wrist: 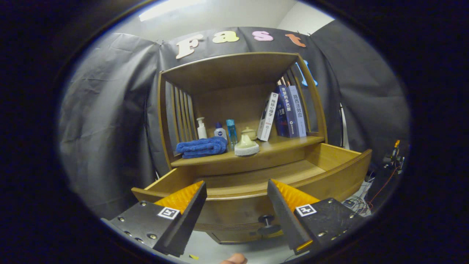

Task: Pull open the drawer, take out the items inside it, and place them on the countertop above the cabinet.

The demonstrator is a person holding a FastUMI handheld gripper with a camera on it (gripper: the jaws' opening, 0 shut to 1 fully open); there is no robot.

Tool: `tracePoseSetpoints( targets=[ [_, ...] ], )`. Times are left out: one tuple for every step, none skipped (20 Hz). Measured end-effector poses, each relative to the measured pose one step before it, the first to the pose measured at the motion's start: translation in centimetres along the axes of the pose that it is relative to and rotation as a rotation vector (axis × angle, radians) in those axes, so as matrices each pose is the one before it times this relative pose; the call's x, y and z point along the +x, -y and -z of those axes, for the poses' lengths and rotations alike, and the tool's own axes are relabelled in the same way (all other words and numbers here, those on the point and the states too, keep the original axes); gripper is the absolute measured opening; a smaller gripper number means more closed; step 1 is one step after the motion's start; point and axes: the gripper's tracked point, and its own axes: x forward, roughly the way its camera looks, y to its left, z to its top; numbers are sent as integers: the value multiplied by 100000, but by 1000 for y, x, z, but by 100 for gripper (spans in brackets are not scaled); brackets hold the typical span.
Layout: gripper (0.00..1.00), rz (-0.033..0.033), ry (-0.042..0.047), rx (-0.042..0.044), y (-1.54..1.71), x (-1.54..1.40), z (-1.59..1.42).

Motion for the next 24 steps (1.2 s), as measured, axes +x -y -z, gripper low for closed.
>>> tracePoseSetpoints(
  targets=[
    [99, 175, -771, 119, 37, -282, 257],
    [99, 469, -1205, -145, 188, -336, 471],
    [99, 1110, -1092, -236, 365, -160, 477],
    [99, 1010, -1031, 113, 457, 145, 466],
    [99, 758, -696, 375, 328, 153, 364],
    [99, 390, -522, 338, 208, 121, 204],
    [99, -13, -504, 6, 43, 272, 112],
    [99, -173, -893, -642, -58, 179, 96],
    [99, -428, -1353, -1243, -122, 334, 333],
    [99, 460, -2441, -1867, -33, 383, 379],
    [99, 213, 296, -2183, 306, -203, -57],
    [99, -136, -406, -275, -11, 51, -22],
    [99, -190, 701, 439, 7, -49, -172],
    [99, -116, 628, 755, -21, 138, -110],
    [99, -235, 202, 684, 12, 77, 22],
    [99, -175, 82, 319, -15, 103, 9],
    [99, -224, -394, -53, 20, 124, 21],
    [99, -83, -213, -173, 71, 282, -102],
    [99, 95, -306, -333, -25, 336, -98],
    [99, 193, 58, -85, -8, 390, -69],
    [99, 332, 286, 173, -182, 480, -144],
    [99, 408, 84, -171, -88, 550, -160],
    [99, 22, 1648, 291, -61, 533, -560],
    [100, 36, 1548, 880, -74, 718, -445]
  ],
)
